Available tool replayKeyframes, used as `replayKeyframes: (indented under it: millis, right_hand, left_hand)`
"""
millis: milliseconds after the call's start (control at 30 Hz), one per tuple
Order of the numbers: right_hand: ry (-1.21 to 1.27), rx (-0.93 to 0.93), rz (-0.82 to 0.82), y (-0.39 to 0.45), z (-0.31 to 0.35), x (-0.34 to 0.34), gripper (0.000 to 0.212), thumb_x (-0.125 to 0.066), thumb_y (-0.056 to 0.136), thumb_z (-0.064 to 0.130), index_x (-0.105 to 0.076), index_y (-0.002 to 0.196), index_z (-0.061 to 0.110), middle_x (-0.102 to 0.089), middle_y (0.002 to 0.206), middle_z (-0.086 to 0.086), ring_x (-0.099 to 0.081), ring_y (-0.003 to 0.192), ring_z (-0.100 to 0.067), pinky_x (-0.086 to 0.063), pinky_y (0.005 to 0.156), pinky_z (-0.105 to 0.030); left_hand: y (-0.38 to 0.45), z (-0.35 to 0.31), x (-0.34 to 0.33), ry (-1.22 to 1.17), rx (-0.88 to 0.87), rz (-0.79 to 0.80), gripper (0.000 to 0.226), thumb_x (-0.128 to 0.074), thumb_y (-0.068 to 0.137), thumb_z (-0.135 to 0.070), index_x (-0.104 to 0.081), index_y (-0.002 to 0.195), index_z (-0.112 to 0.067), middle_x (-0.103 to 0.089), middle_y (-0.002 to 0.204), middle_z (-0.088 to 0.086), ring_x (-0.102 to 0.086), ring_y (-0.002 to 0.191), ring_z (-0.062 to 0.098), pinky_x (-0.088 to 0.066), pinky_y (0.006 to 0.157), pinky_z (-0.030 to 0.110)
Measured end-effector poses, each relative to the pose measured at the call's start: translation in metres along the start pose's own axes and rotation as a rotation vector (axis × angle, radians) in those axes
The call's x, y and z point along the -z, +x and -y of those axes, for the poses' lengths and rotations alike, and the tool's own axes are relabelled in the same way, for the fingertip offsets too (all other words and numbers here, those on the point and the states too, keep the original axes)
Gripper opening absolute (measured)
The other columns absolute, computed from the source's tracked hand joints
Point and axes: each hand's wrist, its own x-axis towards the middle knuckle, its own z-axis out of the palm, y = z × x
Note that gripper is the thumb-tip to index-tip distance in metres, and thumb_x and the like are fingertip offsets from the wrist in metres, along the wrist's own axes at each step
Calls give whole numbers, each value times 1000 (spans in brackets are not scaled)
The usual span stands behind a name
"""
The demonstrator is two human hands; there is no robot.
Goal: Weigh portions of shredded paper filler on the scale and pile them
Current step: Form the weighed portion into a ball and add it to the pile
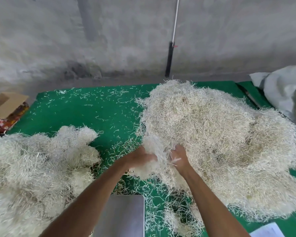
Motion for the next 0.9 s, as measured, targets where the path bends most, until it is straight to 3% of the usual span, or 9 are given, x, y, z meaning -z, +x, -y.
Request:
replayKeyframes:
  millis: [67,167,267,433,500,600,733,833,900]
  right_hand:
    - [-53,2,66,5,11,1,29,-55,93,-13,-52,72,7,-49,66,-4,-46,47,-11,-39,44,-23]
    - [-330,162,200,2,6,12,40,-70,97,29,-46,69,14,-44,62,6,-39,51,-10,-39,54,-24]
    - [-479,296,250,-8,-1,13,55,-60,96,62,-41,66,20,-38,60,8,-30,47,-7,-40,55,-25]
    - [-376,365,172,-23,13,-24,58,-48,103,61,-44,61,21,-34,54,7,-27,43,-11,-36,52,-25]
    - [-503,479,131,-27,20,-34,60,-46,103,60,-46,59,20,-33,51,7,-26,40,-10,-34,48,-23]
    - [-728,604,76,-33,28,-39,56,-46,106,51,-45,57,24,-32,46,7,-28,37,-10,-28,47,-21]
    - [-734,795,-3,-51,9,-27,53,-52,103,37,-45,51,25,-20,36,2,-22,26,-5,-16,41,-9]
    - [-779,557,-105,-45,-1,-21,66,-27,105,58,-63,66,19,-47,44,0,-40,34,-3,-44,49,-17]
    - [-742,412,-194,-35,-3,-11,70,-20,106,62,-70,86,17,-50,50,3,-47,40,-10,-47,49,-22]
  left_hand:
    - [1,8,-10,63,-16,16,33,-69,90,-32,-48,67,-19,-42,58,3,-39,37,9,-33,39,17]
    - [9,16,2,83,41,-303,25,-69,89,-30,-45,85,-30,-57,68,-1,-55,54,7,-45,48,22]
    - [12,23,18,-19,185,-442,20,-58,93,-22,-58,84,-4,-53,65,-1,-53,62,12,-46,53,19]
    - [13,18,4,-149,346,-509,20,-52,98,-24,-52,106,-6,-47,74,-3,-41,56,8,-35,41,20]
    - [8,11,-6,-199,310,-385,25,-59,97,-17,-44,118,-14,-51,86,-1,-48,62,7,-37,40,13]
    - [7,3,-14,-348,367,-317,36,-68,92,-13,-39,110,-23,-58,88,3,-60,56,10,-36,34,11]
    - [16,14,12,-448,476,-442,19,-54,98,-12,-56,115,-3,-62,114,11,-65,93,20,-45,62,16]
    - [24,23,28,-498,452,-514,34,-53,97,-12,-50,130,-3,-56,127,16,-58,108,25,-53,93,29]
    - [25,24,31,-472,354,-598,41,-45,102,-20,-44,141,-6,-54,135,15,-53,123,26,-41,111,38]
